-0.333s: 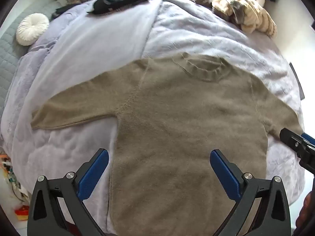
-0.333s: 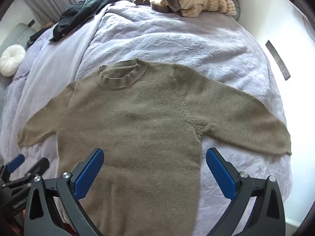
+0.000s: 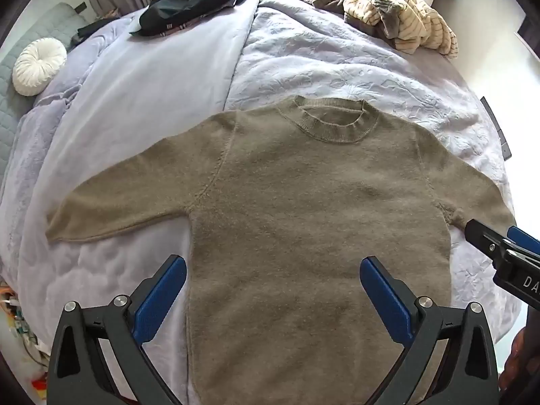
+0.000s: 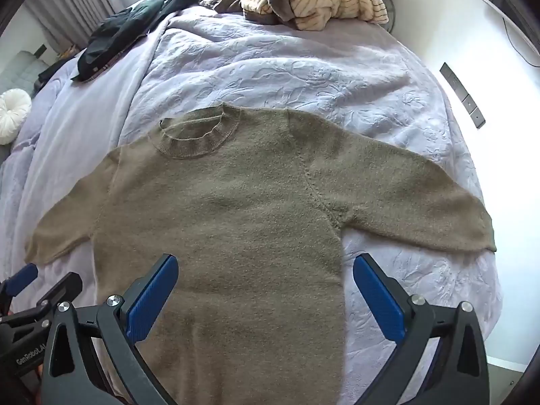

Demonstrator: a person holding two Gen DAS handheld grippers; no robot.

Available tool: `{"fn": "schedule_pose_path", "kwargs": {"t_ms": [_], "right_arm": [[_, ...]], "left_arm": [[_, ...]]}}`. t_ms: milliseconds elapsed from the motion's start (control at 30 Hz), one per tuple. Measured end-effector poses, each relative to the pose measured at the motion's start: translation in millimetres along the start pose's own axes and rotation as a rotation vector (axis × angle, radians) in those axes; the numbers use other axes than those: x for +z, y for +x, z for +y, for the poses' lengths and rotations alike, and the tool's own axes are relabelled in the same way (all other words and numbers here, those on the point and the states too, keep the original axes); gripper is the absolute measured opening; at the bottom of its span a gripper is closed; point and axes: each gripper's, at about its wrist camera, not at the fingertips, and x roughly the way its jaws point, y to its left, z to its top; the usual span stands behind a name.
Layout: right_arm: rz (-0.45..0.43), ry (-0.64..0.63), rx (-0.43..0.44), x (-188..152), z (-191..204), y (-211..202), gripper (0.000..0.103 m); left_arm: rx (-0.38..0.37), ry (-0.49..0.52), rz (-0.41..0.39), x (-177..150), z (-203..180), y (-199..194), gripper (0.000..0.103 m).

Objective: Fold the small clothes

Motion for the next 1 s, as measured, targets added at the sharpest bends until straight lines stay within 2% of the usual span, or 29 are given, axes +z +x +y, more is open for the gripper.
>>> {"fn": "schedule_pose_path", "kwargs": {"t_ms": [100, 267, 533, 1000], "right_arm": [[-0.013, -0.017, -0.018, 15, -7, 3, 0.103], [-0.025, -0.049, -0.036, 40, -12, 9, 0.103], [-0.023, -0.050, -0.031, 40, -10, 9, 0.103], [-0.030, -0.042, -0.028, 39, -15, 5, 0.103]], "left_arm": [[-0.009, 0.008, -0.020, -4, 10, 6, 0.103], [0.000, 0.012, -0.011, -2, 16, 6, 0.103], [0.038, 0.012, -0.036, -1, 21, -1, 0.103], [0.049, 0.024, -0.045, 1, 18, -7, 0.103]]}}
